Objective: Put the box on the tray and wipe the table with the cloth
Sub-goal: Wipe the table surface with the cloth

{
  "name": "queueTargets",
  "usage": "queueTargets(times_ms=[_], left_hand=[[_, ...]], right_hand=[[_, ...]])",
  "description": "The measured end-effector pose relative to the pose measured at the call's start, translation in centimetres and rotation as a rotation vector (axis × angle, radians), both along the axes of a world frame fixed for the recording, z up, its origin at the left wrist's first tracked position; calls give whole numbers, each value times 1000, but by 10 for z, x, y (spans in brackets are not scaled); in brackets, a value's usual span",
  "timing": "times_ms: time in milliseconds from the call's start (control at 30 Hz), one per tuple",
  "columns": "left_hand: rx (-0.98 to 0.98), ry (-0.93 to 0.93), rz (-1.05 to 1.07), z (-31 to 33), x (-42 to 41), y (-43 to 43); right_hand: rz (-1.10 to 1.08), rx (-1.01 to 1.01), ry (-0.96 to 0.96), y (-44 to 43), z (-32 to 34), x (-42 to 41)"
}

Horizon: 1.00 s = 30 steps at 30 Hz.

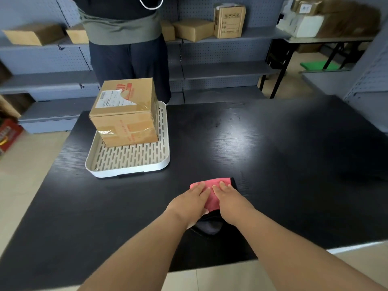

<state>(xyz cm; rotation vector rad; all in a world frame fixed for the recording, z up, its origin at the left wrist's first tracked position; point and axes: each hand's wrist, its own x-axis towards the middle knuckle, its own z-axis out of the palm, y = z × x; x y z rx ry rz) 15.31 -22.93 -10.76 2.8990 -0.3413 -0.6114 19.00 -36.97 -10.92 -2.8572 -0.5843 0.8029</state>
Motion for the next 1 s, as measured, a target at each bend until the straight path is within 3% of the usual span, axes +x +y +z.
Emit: queueTargets(times_ms=[200,467,1000], left_hand=[[3,82,9,-3,23,8],[110,35,-25,-10,70,18],[88,42,97,-4,232,42]], right_hand=[[-15,-18,18,9,-3,21],[-11,-4,23,15,-6,65],[83,38,8,40,-5,240]])
